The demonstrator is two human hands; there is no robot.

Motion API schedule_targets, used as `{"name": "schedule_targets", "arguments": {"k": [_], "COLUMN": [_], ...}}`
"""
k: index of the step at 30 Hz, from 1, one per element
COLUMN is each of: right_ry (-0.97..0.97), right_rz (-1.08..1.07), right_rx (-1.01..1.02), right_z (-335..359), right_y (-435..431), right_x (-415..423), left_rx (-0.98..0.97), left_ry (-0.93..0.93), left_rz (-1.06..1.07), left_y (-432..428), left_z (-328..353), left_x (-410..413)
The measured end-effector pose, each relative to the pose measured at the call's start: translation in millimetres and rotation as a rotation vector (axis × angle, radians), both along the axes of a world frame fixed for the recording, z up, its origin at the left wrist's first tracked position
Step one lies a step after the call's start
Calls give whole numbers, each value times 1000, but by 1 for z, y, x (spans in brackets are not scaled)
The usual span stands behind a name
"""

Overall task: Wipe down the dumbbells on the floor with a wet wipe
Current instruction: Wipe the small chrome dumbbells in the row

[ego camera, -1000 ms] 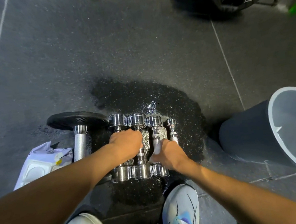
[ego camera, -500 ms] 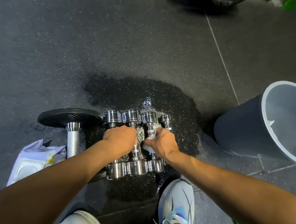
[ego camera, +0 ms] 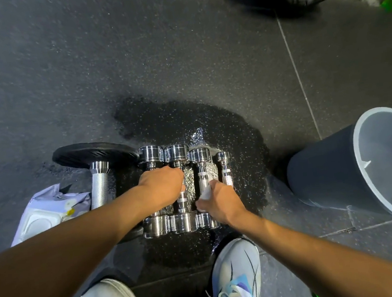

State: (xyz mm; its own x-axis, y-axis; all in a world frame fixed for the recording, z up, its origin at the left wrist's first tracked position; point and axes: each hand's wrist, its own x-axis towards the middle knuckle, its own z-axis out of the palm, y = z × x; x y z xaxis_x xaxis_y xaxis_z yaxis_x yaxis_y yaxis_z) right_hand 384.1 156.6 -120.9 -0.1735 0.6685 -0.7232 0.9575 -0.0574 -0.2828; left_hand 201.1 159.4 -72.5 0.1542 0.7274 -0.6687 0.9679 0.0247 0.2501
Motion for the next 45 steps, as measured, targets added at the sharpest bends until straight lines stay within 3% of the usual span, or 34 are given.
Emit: {"name": "schedule_targets", "arguments": {"k": [3, 7, 11, 13, 15, 18, 20, 25, 29, 31, 33, 35, 39, 45], "right_ry": [49, 236, 257, 168, 135, 292, 342, 225, 138, 114, 208, 195, 108, -80], "right_rz": [-58, -120, 276, 529, 628, 536, 521, 428, 597, 561, 476, 551, 459, 660], "right_rx": [3, 414, 636, 625, 530, 327, 347, 503, 585, 512, 387, 427, 468, 399], "right_z": [7, 19, 13, 4, 3, 19, 24, 22, 11, 12, 16, 17, 23, 28], "right_y": [0, 11, 7, -2, -9, -4, 10, 25, 7, 6, 9, 15, 25, 4], "right_x": [1, -5, -6, 2, 12, 18, 18, 13, 21, 26, 29, 27, 14, 2], "left_rx": [-5, 3, 27, 39, 42, 44, 33, 16, 19, 23, 27, 17, -7, 4], "left_ry": [-2, 4, 19, 32, 31, 38, 39, 20, 23, 26, 35, 28, 20, 53], "left_rz": [1, 8, 3, -5, -10, -18, -15, 0, 6, 5, -5, -2, -3, 5], "left_y": [1, 1, -1, -1, -1, -1, -1, 1, 1, 0, -1, 0, 0, -1], "left_z": [-1, -4, -8, -9, -11, -13, -12, -12, -11, -9, -9, -9, -6, -13], "left_x": [0, 0, 0, 0, 0, 0, 1, 0, 1, 1, 2, 1, 2, 2]}}
